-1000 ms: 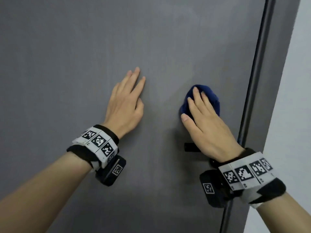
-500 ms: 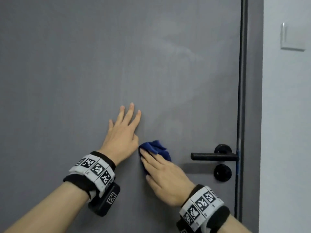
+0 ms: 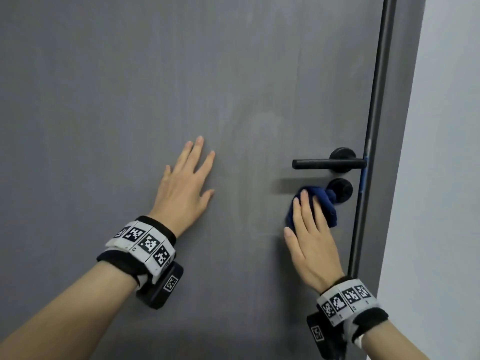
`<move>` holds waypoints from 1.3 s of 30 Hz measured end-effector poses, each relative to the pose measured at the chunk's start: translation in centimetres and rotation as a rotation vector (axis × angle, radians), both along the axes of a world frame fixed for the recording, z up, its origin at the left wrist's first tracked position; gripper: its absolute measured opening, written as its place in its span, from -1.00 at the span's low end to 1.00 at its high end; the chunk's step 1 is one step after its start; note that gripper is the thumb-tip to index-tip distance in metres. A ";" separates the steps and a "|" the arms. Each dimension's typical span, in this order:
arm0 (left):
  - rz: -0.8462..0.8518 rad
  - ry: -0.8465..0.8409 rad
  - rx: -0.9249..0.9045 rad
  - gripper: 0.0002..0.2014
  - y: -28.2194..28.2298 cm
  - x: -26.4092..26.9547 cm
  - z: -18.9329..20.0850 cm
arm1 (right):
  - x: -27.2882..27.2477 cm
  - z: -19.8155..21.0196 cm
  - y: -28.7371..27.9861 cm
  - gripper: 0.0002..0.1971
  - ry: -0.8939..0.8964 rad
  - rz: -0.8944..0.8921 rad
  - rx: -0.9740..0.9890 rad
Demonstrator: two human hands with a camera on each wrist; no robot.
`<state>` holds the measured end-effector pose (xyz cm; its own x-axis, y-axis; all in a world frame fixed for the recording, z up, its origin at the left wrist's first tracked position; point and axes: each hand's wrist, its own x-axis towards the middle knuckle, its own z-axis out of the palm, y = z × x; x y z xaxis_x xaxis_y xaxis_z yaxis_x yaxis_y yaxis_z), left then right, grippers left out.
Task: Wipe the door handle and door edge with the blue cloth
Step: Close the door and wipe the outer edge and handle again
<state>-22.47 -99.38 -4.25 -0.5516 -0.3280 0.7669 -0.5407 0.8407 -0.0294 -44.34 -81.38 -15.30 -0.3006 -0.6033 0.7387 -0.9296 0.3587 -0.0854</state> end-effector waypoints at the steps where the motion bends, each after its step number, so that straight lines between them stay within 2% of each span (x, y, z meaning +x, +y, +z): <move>1: -0.004 0.017 -0.023 -0.28 -0.4 0.4 -0.5 | 0.8 -0.4 -0.9 -0.33 0.000 0.021 0.000; 4: -0.019 0.066 -0.037 -0.34 -1.6 1.9 -1.5 | 4.0 -1.6 -4.1 -0.34 0.113 0.127 0.076; 7: 0.015 0.073 -0.047 -0.33 -1.6 2.7 -2.8 | 6.7 -4.3 -6.7 -0.37 0.258 0.261 0.240; 10: 0.022 0.081 -0.053 -0.35 -0.6 2.0 -4.6 | 5.3 -5.4 -5.5 -0.40 0.281 0.277 0.289; 13: -0.018 0.057 -0.072 -0.32 1.1 -0.4 -5.6 | 0.4 -5.4 -1.2 -0.41 0.260 0.113 0.194; 16: -0.065 0.047 -0.082 -0.31 3.1 -3.2 -5.6 | -5.5 -5.2 4.6 -0.40 0.124 -0.053 0.068; 19: -0.118 0.052 -0.059 -0.29 5.0 -5.4 -5.0 | -7.6 -4.5 7.2 -0.44 0.133 -0.086 -0.027; 23: -0.207 0.165 0.017 -0.24 6.9 -6.9 -3.4 | -7.8 -4.7 6.1 -0.41 0.102 -0.056 -0.199; 26: -0.352 0.244 0.071 -0.23 8.3 -7.3 -1.8 | -8.7 -7.1 6.3 -0.42 0.115 0.029 -0.129; 28: -0.453 0.227 0.086 -0.27 9.2 -7.8 -1.0 | -9.2 -8.9 7.3 -0.50 0.096 0.110 -0.063; 30: -0.500 0.189 0.102 -0.31 10.1 -8.7 -0.6 | -9.5 -9.6 8.7 -0.57 0.068 0.192 -0.078; 35: -0.512 0.274 0.113 -0.48 12.2 -11.1 0.3 | -8.4 -5.5 13.4 -0.66 0.052 0.288 -0.386; 39: -0.482 0.344 0.103 -0.65 12.9 -12.1 1.0 | -7.7 -1.8 16.0 -0.66 0.043 0.271 -0.498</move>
<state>-34.54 -86.49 -3.27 -0.3821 -0.1850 0.9054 -0.0621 0.9827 0.1746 -52.06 -65.38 -17.15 -0.1475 -0.2302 0.9619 -0.9891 0.0332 -0.1438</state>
